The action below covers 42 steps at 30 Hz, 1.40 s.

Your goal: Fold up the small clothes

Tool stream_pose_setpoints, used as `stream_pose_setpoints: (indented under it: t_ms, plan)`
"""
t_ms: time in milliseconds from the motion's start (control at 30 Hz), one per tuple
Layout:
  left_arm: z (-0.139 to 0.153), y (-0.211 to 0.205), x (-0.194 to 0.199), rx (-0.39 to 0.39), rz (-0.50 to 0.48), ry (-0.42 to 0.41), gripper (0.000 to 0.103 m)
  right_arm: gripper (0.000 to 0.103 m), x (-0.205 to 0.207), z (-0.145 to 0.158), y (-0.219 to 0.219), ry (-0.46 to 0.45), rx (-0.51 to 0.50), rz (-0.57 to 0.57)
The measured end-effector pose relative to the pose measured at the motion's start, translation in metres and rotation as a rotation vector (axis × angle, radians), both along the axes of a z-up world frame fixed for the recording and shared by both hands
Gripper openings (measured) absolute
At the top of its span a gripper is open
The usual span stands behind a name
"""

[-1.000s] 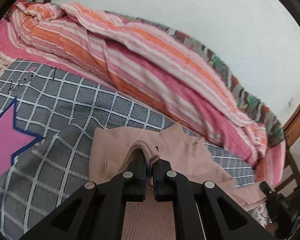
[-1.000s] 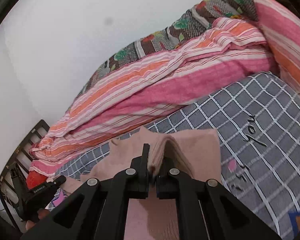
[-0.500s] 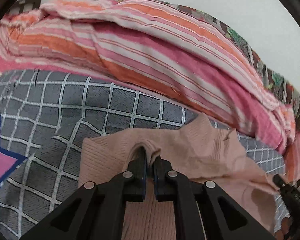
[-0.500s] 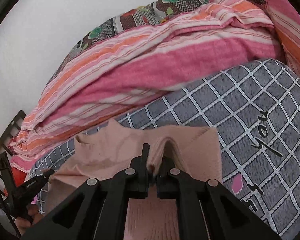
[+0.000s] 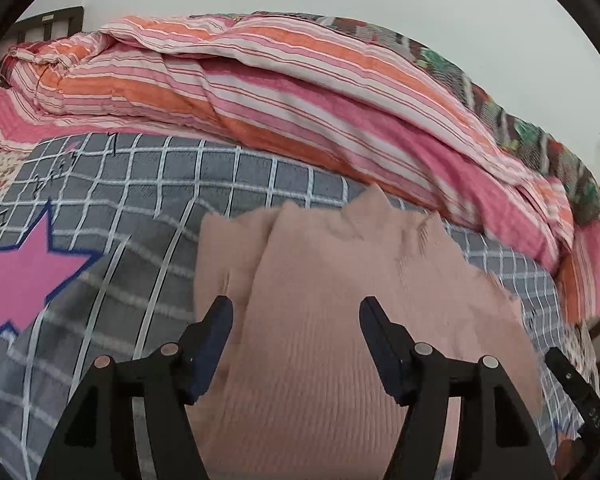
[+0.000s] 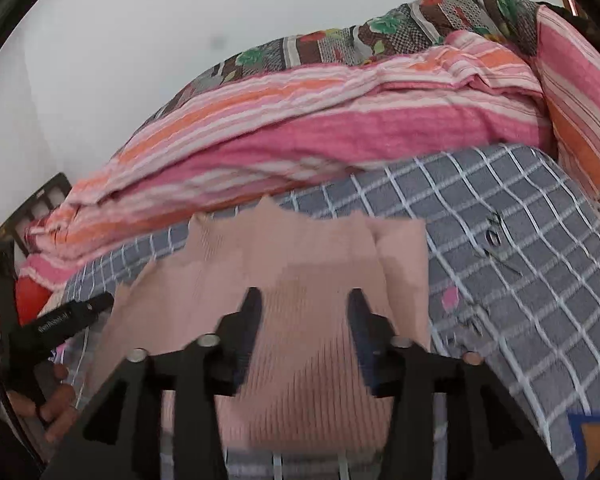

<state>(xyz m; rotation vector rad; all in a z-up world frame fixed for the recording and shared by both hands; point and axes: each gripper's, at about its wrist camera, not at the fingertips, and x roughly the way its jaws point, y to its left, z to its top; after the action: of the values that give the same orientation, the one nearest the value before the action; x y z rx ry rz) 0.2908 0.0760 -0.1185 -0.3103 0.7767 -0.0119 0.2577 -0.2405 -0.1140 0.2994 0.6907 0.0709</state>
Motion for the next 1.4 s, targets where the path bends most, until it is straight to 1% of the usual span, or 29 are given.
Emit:
stream_pose_setpoints:
  t_ms: [67,167,267,333,433,533,567,633,700,800,933,1000,1133,1200,1233,1400]
  plan:
    - [-0.003,-0.001,-0.018,-0.010,-0.012,0.002,0.064,0.046,-0.014,-0.007,-0.002,0.025,0.024,0.011]
    - [-0.013,-0.003,-0.041,-0.026,-0.016,0.030,0.064,0.046,-0.034,-0.015,-0.001,0.052,-0.016,0.005]
    - [-0.026,-0.001,-0.063,-0.093,-0.047,0.059,0.064,0.046,-0.051,-0.027,-0.003,0.092,-0.045,0.021]
    - [-0.033,0.000,-0.074,-0.108,-0.051,0.080,0.064,0.046,-0.059,-0.035,-0.006,0.122,-0.054,0.018]
    - [-0.041,-0.004,-0.085,-0.096,-0.064,0.103,0.064,0.046,-0.065,-0.044,-0.006,0.165,-0.079,0.023]
    - [-0.043,-0.012,-0.088,-0.039,-0.088,0.094,0.064,0.047,-0.066,-0.043,-0.002,0.166,-0.115,0.035]
    - [-0.043,-0.013,-0.088,-0.034,-0.096,0.093,0.065,0.049,-0.066,-0.044,-0.002,0.171,-0.113,0.040]
    - [-0.044,-0.013,-0.088,-0.045,-0.102,0.086,0.066,0.050,-0.064,-0.045,-0.004,0.176,-0.092,0.039]
    - [-0.046,-0.011,-0.083,-0.080,-0.097,0.088,0.066,0.050,-0.062,-0.046,-0.007,0.186,-0.067,0.042]
    - [-0.047,-0.009,-0.074,-0.115,-0.083,0.083,0.066,0.051,-0.058,-0.047,-0.008,0.195,-0.055,0.047]
    - [-0.050,-0.008,-0.064,-0.136,-0.077,0.071,0.066,0.051,-0.054,-0.051,-0.011,0.171,-0.042,0.042]
    - [-0.052,-0.006,-0.061,-0.160,-0.076,0.065,0.066,0.052,-0.050,-0.052,-0.015,0.165,-0.012,0.040]
    - [-0.055,0.001,-0.053,-0.215,-0.074,0.038,0.066,0.054,-0.041,-0.054,-0.026,0.155,0.088,0.027]
    - [-0.055,0.003,-0.049,-0.235,-0.073,0.033,0.066,0.055,-0.037,-0.053,-0.032,0.154,0.137,0.020]
    - [-0.055,0.006,-0.047,-0.257,-0.069,0.033,0.066,0.056,-0.035,-0.053,-0.034,0.157,0.163,0.013]
    - [-0.056,0.015,-0.041,-0.315,-0.053,0.030,0.066,0.056,-0.027,-0.054,-0.043,0.154,0.236,-0.010]
